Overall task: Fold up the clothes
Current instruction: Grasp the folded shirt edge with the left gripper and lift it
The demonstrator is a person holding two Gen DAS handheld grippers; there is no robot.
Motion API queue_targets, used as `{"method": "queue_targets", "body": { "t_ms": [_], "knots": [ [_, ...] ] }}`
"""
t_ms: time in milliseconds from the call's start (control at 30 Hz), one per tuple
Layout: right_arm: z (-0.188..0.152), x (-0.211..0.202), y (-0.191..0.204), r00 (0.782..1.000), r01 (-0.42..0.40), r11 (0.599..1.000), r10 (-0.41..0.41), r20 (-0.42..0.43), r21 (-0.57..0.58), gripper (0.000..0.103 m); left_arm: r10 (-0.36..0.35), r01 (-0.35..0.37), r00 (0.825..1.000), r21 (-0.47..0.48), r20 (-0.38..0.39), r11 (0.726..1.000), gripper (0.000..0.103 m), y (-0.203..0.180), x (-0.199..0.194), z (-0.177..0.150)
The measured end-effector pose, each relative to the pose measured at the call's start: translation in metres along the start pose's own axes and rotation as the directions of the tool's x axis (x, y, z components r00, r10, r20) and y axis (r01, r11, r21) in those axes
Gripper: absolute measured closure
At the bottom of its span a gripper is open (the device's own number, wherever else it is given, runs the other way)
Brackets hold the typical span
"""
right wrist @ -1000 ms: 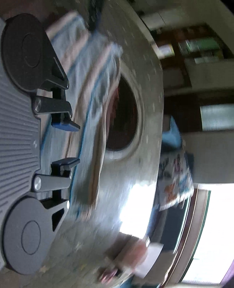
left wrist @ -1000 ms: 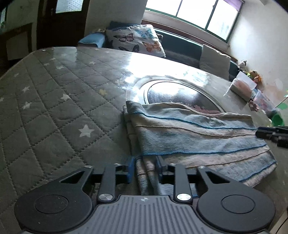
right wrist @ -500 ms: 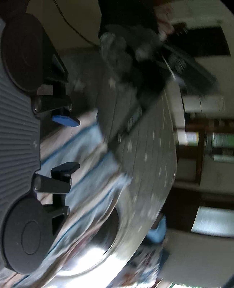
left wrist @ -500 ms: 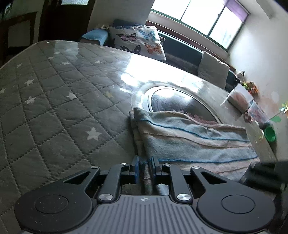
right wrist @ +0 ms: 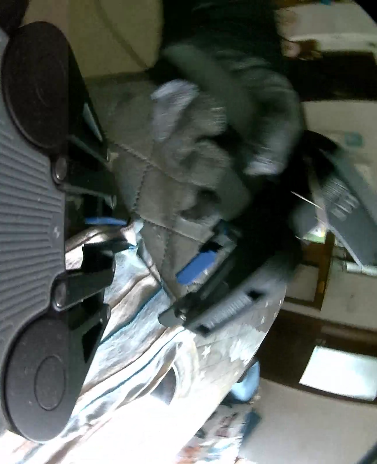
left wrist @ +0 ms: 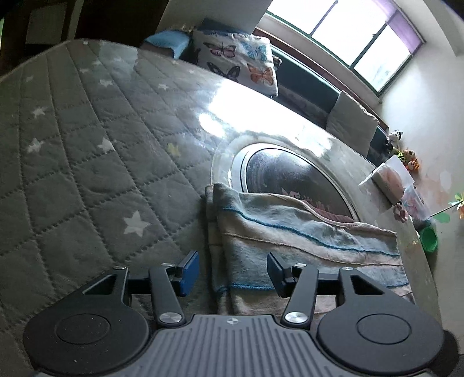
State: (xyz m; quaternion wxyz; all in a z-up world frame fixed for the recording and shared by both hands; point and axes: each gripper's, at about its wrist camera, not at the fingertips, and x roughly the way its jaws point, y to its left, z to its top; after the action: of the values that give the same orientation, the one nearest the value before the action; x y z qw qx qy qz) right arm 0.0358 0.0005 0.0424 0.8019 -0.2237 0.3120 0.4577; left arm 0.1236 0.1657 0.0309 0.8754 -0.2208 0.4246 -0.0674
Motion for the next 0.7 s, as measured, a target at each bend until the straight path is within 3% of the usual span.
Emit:
{"method": "queue_targets", "body": {
  "t_ms": [133,233,333,500,700],
  "knots": [
    [0.001,-0.027,-0.016,0.997,-0.02,0.997,0.015,0.07,0.075,0.096,-0.034,0.034,0.999,-0.048,-0.018,0.998,0.052,-0.001,0.004,0.001],
    [-0.001,-0.044,-0.025,0.994,-0.023,0.993,0.01,0.113,0.114,0.097,-0.06,0.057,0.998,-0.098,-0.034,0.994,0.072,-0.002,0.007,0.003],
    [-0.005,-0.058,-0.034,0.99,-0.023,0.987,0.0,0.142,0.157,0.097,-0.084,0.078,0.996,-0.144,-0.035,0.986,0.085,-0.005,0.008,0.005],
    [-0.018,-0.078,-0.052,0.983,-0.032,0.971,-0.013,0.184,0.237,0.097,-0.08,0.078,0.997,-0.149,-0.01,0.986,0.088,-0.026,0.003,0.011],
    [-0.041,-0.102,-0.082,0.969,-0.022,0.937,-0.066,0.239,0.348,0.098,-0.086,0.086,0.996,-0.084,0.001,0.993,0.091,-0.083,0.005,0.023]
  ]
}}
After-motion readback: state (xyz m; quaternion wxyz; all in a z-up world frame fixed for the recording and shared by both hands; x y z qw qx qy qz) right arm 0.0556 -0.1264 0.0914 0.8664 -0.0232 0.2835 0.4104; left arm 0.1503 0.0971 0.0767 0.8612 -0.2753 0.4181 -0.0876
